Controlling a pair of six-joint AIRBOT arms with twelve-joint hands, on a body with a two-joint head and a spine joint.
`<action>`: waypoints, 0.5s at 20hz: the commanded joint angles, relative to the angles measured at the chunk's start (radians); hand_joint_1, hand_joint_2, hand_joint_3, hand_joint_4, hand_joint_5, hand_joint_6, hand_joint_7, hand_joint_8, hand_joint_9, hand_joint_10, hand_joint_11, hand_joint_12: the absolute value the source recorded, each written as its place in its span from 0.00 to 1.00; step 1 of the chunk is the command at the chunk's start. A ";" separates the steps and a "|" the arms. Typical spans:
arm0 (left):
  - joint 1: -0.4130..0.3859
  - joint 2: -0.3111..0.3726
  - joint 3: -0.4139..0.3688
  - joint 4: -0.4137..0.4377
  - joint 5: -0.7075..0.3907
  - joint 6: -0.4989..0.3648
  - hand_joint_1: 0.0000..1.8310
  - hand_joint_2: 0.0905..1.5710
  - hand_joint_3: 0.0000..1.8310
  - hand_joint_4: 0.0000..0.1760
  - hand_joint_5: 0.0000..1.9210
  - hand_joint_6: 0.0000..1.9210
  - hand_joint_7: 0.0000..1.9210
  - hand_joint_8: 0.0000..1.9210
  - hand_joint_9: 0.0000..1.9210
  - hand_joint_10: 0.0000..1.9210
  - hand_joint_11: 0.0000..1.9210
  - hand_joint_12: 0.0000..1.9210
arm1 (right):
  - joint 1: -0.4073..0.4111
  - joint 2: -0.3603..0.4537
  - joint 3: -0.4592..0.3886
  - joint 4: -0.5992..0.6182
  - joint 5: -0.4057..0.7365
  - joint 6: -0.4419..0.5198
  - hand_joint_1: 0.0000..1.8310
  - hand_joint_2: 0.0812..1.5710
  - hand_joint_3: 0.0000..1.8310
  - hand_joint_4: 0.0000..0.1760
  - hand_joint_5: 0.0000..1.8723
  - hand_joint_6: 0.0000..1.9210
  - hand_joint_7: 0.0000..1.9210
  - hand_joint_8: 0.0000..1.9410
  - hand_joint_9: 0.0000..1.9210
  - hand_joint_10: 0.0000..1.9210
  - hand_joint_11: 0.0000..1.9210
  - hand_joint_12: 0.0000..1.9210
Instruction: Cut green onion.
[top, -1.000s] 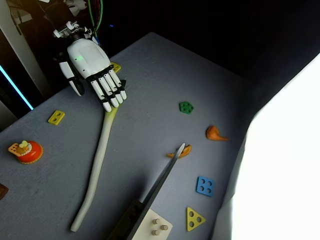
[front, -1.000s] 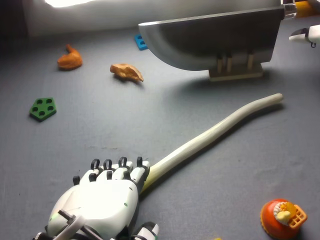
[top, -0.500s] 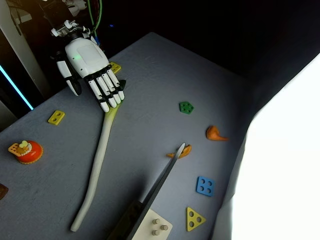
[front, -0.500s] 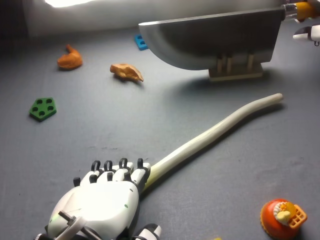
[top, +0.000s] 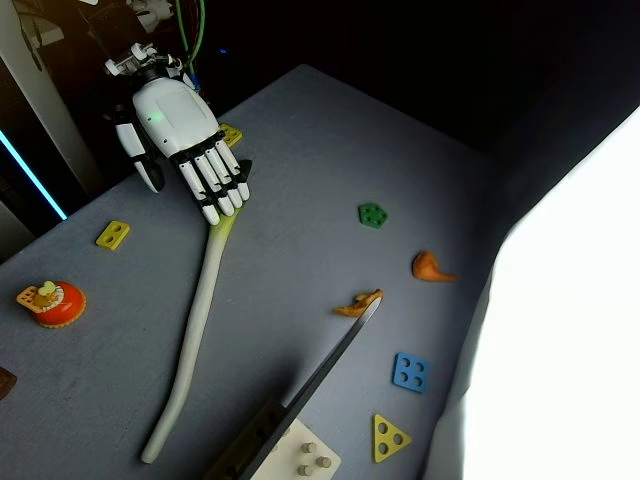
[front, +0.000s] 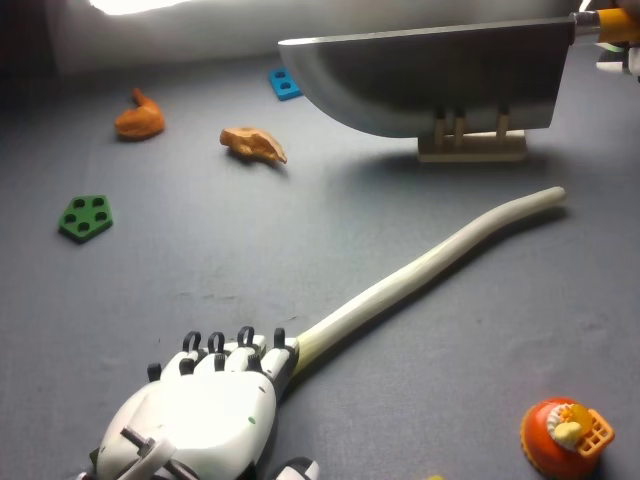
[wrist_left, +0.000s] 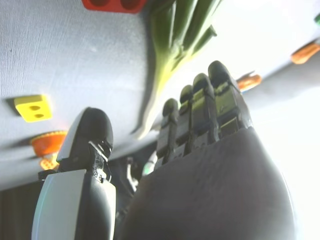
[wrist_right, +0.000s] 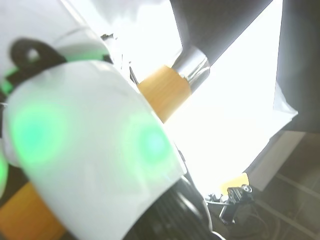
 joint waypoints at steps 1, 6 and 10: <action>-0.003 -0.007 -0.001 0.068 0.043 0.002 0.34 0.85 0.00 0.24 0.04 0.00 0.04 0.00 0.05 0.00 0.00 0.17 | 0.003 0.011 0.010 0.027 0.091 -0.012 0.84 0.73 0.04 1.00 0.70 1.00 0.82 1.00 0.86 1.00 0.89 1.00; 0.008 -0.017 -0.001 0.067 0.043 0.004 0.33 0.85 0.00 0.23 0.06 0.00 0.04 0.00 0.04 0.00 0.00 0.18 | 0.001 0.011 0.010 0.028 0.096 -0.012 0.84 0.73 0.04 1.00 0.67 1.00 0.81 1.00 0.85 1.00 0.89 1.00; 0.018 -0.028 0.002 0.067 0.043 0.004 0.37 0.86 0.00 0.18 0.06 0.00 0.04 0.00 0.04 0.00 0.00 0.17 | 0.001 0.011 0.010 0.028 0.109 -0.009 0.84 0.73 0.05 1.00 0.64 1.00 0.81 1.00 0.85 1.00 0.88 1.00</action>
